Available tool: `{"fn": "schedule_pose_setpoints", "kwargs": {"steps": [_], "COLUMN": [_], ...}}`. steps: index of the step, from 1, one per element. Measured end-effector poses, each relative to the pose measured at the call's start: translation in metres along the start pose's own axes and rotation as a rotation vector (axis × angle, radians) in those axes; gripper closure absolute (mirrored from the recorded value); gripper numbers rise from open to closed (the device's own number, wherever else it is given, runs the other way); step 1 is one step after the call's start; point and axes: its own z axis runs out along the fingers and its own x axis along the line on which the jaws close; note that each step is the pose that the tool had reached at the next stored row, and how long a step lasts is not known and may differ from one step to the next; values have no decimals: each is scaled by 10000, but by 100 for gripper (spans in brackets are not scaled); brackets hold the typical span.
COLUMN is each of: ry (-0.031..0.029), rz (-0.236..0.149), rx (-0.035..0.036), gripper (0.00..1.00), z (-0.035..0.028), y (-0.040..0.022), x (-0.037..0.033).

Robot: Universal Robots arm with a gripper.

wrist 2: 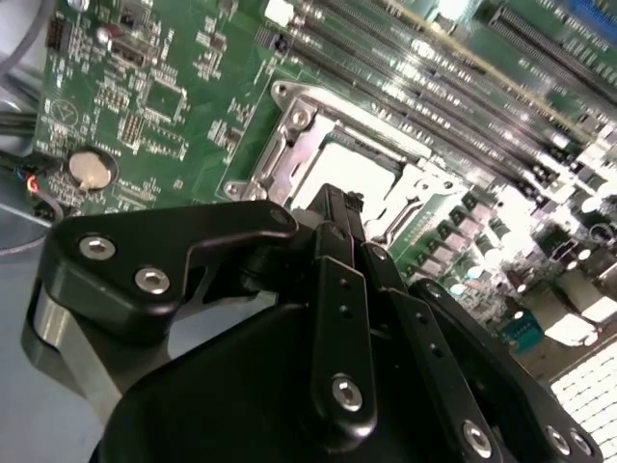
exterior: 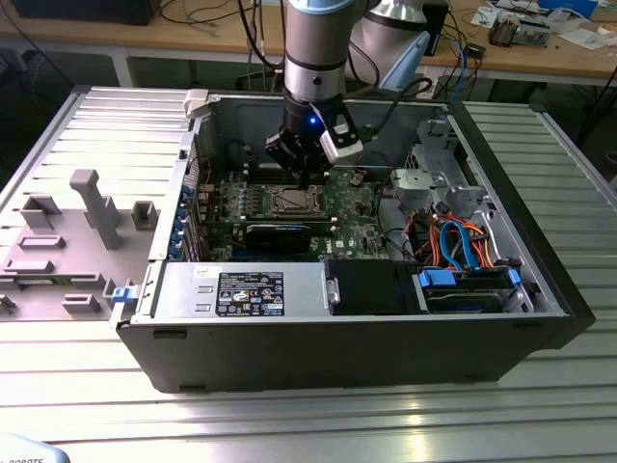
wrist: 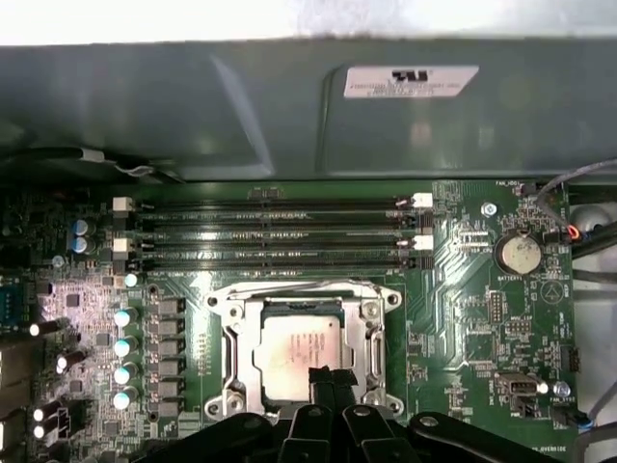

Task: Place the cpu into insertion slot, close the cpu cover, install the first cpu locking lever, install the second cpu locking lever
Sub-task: 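Install the second cpu locking lever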

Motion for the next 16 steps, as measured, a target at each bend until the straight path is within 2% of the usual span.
{"fn": "schedule_pose_setpoints", "kwargs": {"steps": [3,5,8,12,16], "ry": [1,1,2,0,0], "rz": [0,-1,1,0,0], "rx": [1,1,3,0,0], "gripper": [89,89,89,89,89], "z": [-1,-3,-6,-58,-63], "y": [-89,-121,-130,-130,-130], "x": [-1,-1,-1,0,0]}}
